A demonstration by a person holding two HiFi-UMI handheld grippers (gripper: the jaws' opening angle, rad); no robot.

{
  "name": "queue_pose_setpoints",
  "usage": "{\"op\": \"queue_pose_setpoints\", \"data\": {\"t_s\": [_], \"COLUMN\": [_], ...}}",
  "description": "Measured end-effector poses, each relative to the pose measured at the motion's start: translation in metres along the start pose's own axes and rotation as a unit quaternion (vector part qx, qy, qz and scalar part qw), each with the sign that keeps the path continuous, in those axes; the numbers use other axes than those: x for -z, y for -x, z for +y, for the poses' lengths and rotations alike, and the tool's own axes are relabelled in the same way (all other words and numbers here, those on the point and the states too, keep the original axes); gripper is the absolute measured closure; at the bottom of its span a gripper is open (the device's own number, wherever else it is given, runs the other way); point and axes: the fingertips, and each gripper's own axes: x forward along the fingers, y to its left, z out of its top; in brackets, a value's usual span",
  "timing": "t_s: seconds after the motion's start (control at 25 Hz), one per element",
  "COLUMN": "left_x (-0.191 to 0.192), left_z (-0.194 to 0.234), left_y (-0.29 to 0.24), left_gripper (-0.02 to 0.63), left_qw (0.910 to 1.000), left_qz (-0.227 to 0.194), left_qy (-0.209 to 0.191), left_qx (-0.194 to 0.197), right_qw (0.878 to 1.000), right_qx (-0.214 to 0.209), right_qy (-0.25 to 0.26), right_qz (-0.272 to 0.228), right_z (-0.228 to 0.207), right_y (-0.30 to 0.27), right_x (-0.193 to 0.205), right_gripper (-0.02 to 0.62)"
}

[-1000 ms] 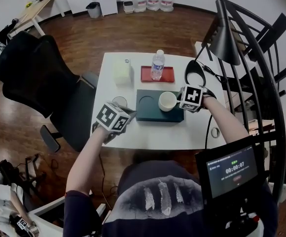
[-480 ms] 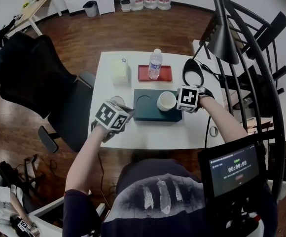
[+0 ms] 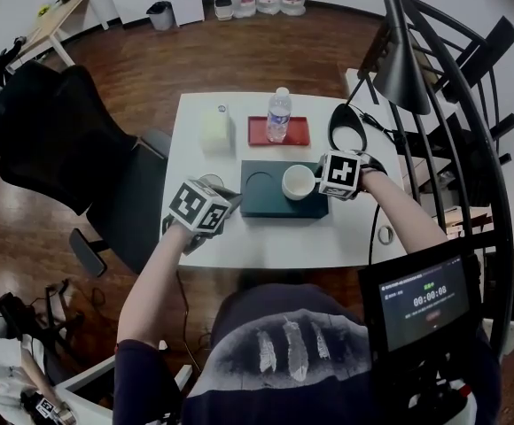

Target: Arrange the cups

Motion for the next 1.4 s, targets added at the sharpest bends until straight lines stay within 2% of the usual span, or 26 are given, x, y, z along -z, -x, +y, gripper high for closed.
{"op": "queue_pose_setpoints", "data": {"t_s": [0.36, 0.56, 0.6, 0.64, 0.68, 0.8, 0.96, 1.16, 1.28, 1.4], "left_x": [-0.005, -0.019, -0.023, -0.026, -0.030, -0.038, -0.044, -0.049, -0.049, -0.040], "left_z": [0.004, 0.003, 0.001, 0.000, -0.001, 0.000, 0.005, 0.008, -0.001, -0.006], "left_y": [0.003, 0.011, 0.012, 0.013, 0.013, 0.013, 0.016, 0.039, 0.052, 0.066], "left_gripper": [0.606, 0.606, 0.606, 0.606, 0.606, 0.606, 0.606, 0.606, 0.606, 0.606], "left_qw": [1.0000, 0.9997, 0.9995, 0.9993, 0.9991, 0.9985, 0.9964, 0.9874, 0.9775, 0.9675], "left_qz": [-0.003, -0.025, -0.032, -0.038, -0.043, -0.055, -0.083, -0.147, -0.193, -0.227], "left_qy": [-0.001, -0.001, -0.001, -0.002, -0.002, -0.003, 0.006, 0.043, 0.062, 0.072], "left_qx": [0.002, 0.003, 0.004, 0.006, 0.007, 0.003, -0.015, -0.039, -0.058, -0.085], "right_qw": [0.999, 0.995, 0.993, 0.991, 0.988, 0.981, 0.978, 0.973, 0.959, 0.948], "right_qx": [0.001, -0.018, -0.015, -0.010, -0.007, 0.003, 0.016, 0.036, 0.060, 0.057], "right_qy": [-0.007, -0.005, -0.002, 0.003, 0.008, 0.018, 0.009, -0.026, -0.080, -0.105], "right_qz": [-0.039, -0.096, -0.114, -0.133, -0.151, -0.192, -0.208, -0.227, -0.264, -0.295], "right_z": [-0.005, 0.010, 0.014, 0.017, 0.021, 0.025, 0.028, 0.034, 0.041, 0.055], "right_y": [0.041, 0.071, 0.076, 0.081, 0.085, 0.088, 0.080, 0.076, 0.079, 0.072], "right_x": [-0.007, -0.024, -0.030, -0.036, -0.043, -0.056, -0.060, -0.060, -0.061, -0.072], "right_gripper": [0.462, 0.463, 0.474, 0.567, 0.592, 0.592, 0.592, 0.592, 0.592, 0.592]}}
